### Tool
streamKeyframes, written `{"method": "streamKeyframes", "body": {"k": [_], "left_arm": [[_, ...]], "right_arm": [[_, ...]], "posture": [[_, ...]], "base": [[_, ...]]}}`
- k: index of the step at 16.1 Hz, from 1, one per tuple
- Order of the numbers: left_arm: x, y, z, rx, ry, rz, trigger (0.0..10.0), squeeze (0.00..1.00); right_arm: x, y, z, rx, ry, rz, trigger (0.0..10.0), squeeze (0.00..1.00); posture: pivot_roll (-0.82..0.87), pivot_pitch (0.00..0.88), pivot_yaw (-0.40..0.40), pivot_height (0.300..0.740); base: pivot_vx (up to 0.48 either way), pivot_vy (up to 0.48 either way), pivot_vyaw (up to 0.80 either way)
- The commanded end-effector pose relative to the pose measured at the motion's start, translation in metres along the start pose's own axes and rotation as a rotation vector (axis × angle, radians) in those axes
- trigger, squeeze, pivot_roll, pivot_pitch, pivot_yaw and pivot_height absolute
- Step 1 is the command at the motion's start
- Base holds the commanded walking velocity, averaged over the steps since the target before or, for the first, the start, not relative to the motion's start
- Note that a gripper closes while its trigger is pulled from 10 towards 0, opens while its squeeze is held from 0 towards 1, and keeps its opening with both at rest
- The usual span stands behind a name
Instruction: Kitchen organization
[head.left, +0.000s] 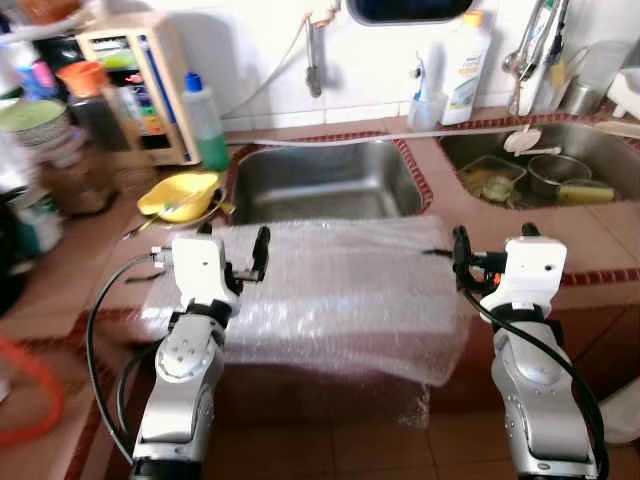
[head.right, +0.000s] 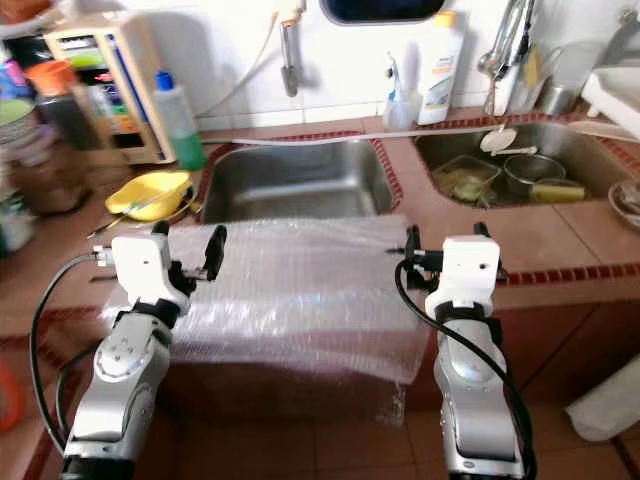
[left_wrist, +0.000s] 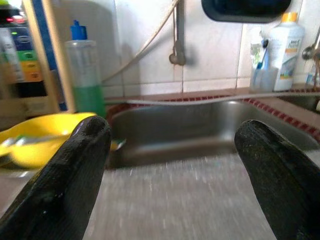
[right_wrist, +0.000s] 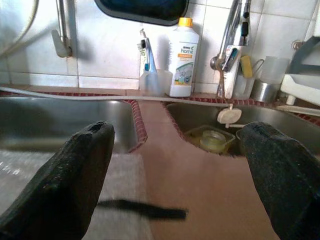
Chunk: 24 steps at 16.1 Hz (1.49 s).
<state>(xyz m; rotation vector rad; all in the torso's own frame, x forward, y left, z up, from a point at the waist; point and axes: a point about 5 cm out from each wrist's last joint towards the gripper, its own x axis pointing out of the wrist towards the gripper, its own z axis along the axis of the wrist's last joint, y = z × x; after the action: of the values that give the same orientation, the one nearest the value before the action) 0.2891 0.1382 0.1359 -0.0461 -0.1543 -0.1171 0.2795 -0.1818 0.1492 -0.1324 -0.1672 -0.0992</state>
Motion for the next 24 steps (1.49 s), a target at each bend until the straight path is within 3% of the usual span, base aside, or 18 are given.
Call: {"method": "streamKeyframes", "body": {"k": [1, 10, 24], "left_arm": [[-0.0027, 0.0087, -0.0030, 0.012, 0.020, 0.025, 10.0, 0.00], [-0.0033, 0.0120, -0.0036, 0.018, 0.028, 0.059, 10.0, 0.00], [-0.0036, 0.0138, -0.0058, 0.012, 0.051, 0.073, 10.0, 0.00]], "right_arm": [[-0.0005, 0.0061, 0.0016, 0.021, -0.004, 0.014, 10.0, 0.00], [-0.0017, 0.0106, 0.0044, -0.001, -0.012, 0.080, 10.0, 0.00], [-0.0031, 0.0129, 0.0031, 0.000, -0.003, 0.091, 10.0, 0.00]], "posture": [[-0.03, 0.013, 0.070, 0.740], [-0.03, 0.018, 0.060, 0.740], [-0.03, 0.023, 0.067, 0.740]], "base": [[0.000, 0.000, -0.80], [0.000, 0.000, -0.09], [0.000, -0.347, 0.00]]}}
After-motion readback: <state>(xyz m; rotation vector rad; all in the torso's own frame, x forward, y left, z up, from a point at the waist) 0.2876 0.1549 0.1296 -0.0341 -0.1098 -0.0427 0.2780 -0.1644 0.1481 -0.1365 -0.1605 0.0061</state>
